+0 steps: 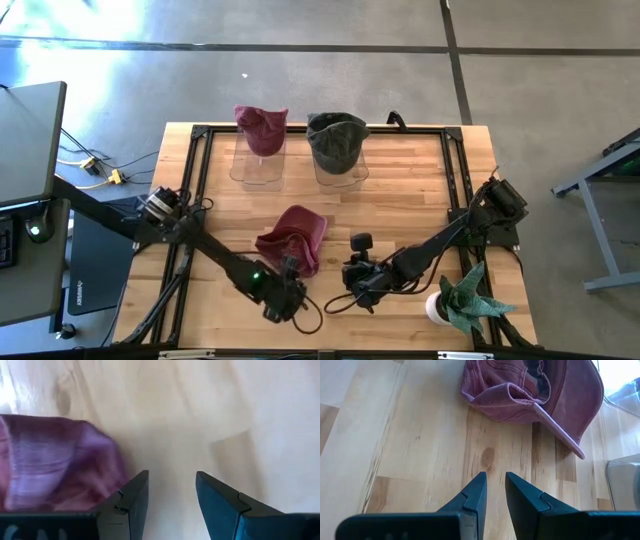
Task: Pick & Place hat
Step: Put the red cap into the left transparent bin
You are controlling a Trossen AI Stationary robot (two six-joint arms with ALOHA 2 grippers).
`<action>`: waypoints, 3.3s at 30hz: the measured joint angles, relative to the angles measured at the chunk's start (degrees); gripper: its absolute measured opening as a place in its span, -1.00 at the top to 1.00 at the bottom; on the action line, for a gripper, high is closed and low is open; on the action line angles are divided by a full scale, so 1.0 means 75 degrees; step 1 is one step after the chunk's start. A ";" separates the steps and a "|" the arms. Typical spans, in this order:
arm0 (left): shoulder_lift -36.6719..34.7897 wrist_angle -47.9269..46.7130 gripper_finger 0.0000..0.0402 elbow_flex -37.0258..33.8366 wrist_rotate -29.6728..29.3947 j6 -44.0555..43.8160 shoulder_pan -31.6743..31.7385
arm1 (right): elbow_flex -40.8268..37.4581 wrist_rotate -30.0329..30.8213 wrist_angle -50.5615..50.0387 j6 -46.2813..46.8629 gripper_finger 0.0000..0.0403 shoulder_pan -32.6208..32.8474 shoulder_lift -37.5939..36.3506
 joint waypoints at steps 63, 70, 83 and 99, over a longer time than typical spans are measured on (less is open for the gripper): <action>-0.5219 -0.1133 0.98 -0.0790 -0.0100 0.0282 0.0197 | 0.0000 0.0000 -0.0006 -0.0006 0.67 -0.0002 0.0000; -0.6039 -0.0595 0.99 -0.0787 0.1720 0.0631 0.0191 | 0.0000 0.0000 -0.0006 -0.0006 0.67 -0.0001 0.0000; -0.6673 -0.2684 1.00 -0.0157 -0.1215 0.1942 0.1445 | 0.0001 0.0003 0.0084 -0.0151 0.67 -0.0003 0.0000; -0.6758 -0.3200 1.00 -0.0117 -0.3833 0.6515 0.5826 | 0.0002 -0.0338 0.0131 -0.0146 0.67 -0.0143 0.0000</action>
